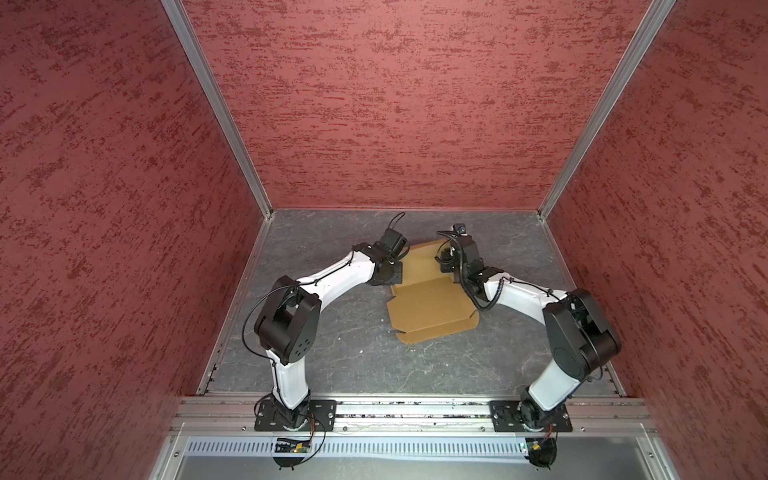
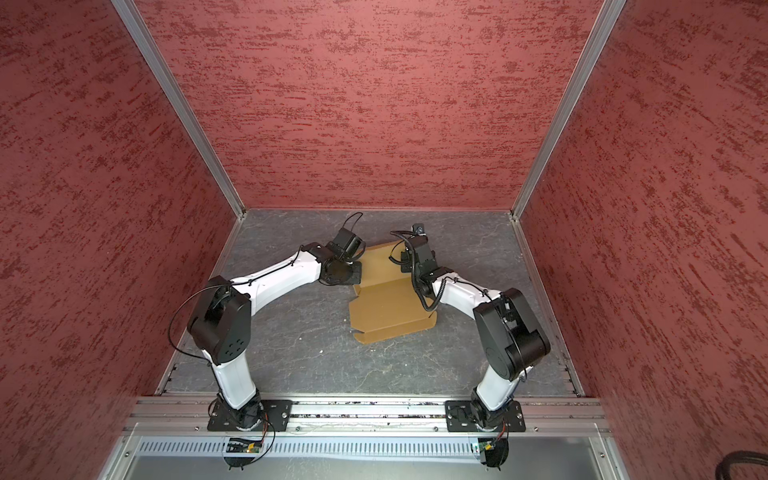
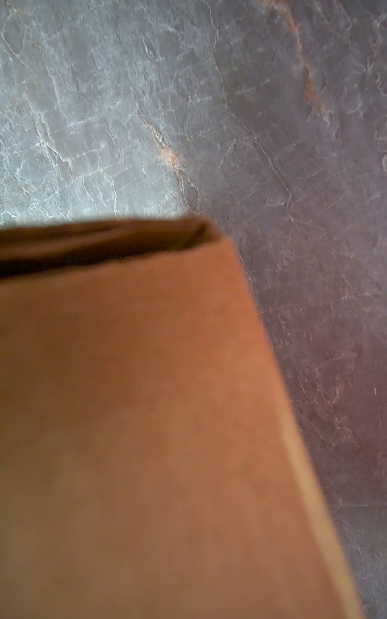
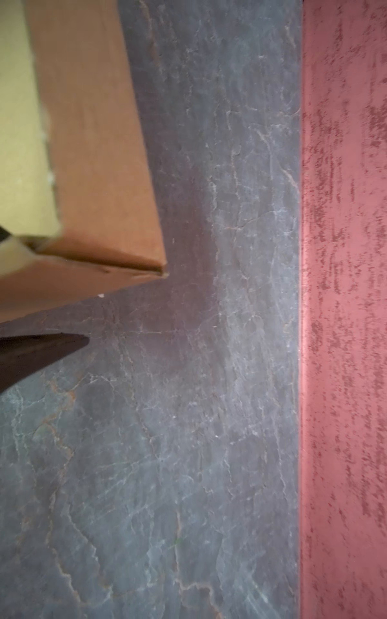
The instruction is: Fold the paper box
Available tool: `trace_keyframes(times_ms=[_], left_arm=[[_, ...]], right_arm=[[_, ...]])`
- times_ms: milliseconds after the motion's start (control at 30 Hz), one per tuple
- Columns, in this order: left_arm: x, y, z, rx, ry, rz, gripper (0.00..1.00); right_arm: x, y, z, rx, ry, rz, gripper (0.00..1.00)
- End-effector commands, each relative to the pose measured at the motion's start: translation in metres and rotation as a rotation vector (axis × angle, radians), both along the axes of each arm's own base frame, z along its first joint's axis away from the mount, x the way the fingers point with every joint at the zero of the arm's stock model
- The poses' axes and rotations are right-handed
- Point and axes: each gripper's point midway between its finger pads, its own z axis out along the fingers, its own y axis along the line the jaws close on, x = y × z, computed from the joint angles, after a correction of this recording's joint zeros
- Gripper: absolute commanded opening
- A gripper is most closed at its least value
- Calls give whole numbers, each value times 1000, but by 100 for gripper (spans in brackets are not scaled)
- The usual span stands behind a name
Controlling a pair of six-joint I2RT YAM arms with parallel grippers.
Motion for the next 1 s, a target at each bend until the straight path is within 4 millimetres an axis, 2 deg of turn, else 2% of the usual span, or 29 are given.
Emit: trace_keyframes(times_ms=[0,100,633,967], left_arm=[[-9,0,-7,22,30,-32,4],[-9,1,-10,26,35,-31,4],[-2,-5,-2,17,27,-26,4],[1,-18,4,-6,26,-43,4]], right_arm=[[15,-9,20,9,-64,-57,27],[15,-9,22,11,-71,-59,27],[12,-9,8,-10,-28,-51,5],[14,-3,-1,5,-5,-40,1]])
